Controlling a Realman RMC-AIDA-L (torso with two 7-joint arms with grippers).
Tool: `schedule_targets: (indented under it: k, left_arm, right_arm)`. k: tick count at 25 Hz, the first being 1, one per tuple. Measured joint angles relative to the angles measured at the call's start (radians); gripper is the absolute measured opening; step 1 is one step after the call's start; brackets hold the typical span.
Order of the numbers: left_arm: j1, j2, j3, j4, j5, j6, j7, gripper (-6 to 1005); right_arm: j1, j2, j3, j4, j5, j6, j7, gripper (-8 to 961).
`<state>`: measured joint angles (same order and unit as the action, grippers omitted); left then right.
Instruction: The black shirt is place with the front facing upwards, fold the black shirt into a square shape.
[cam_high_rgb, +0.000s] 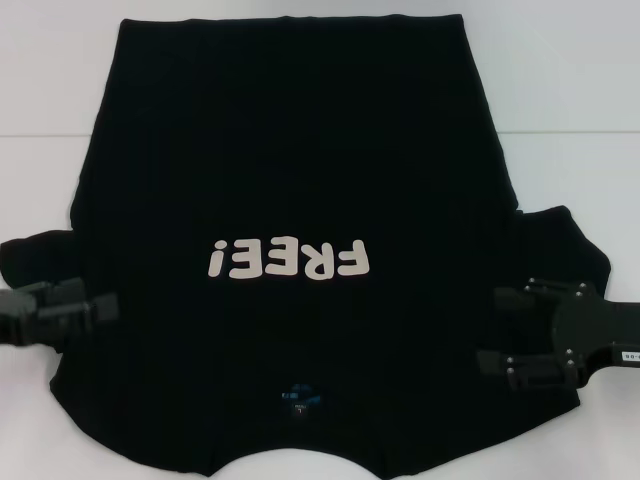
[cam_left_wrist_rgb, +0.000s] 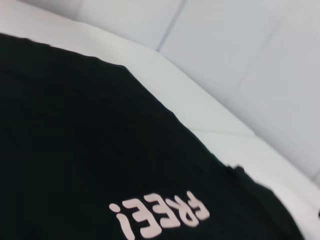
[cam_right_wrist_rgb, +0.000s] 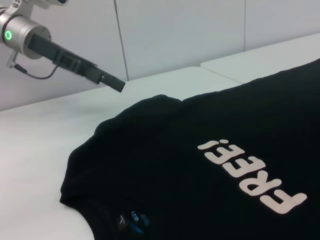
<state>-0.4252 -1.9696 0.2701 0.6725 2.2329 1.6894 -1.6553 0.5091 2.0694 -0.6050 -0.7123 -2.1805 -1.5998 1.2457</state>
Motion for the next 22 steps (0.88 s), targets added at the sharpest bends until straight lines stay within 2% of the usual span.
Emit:
schedule_targets:
  k: [3,11,15,22]
  left_arm:
    - [-0.016,0.017,-0.007,0.0,-0.001,0.0,-0.128,913]
    - [-0.029,0.089,0.006,0.02,0.051,-0.015,-0.511,909]
    - [-0.034,0.099,0.004,0.049,0.139,-0.076,-0.707,907]
    - [-0.057,0.1,0.011,0.038,0.224,-0.226,-0.871,904]
  right_arm:
    - [0.003,-0.001,0.004,-0.001,0.003,-0.002,0.0,925]
    - [0.005,0.0,0.006,-0.002,0.004,-0.003,0.007,925]
    - [0.0,0.0,0.008,-0.015,0.005,-0.004,0.021,925]
    - [0.001,0.011,0.004,-0.038,0.004,-0.006,0.046,924]
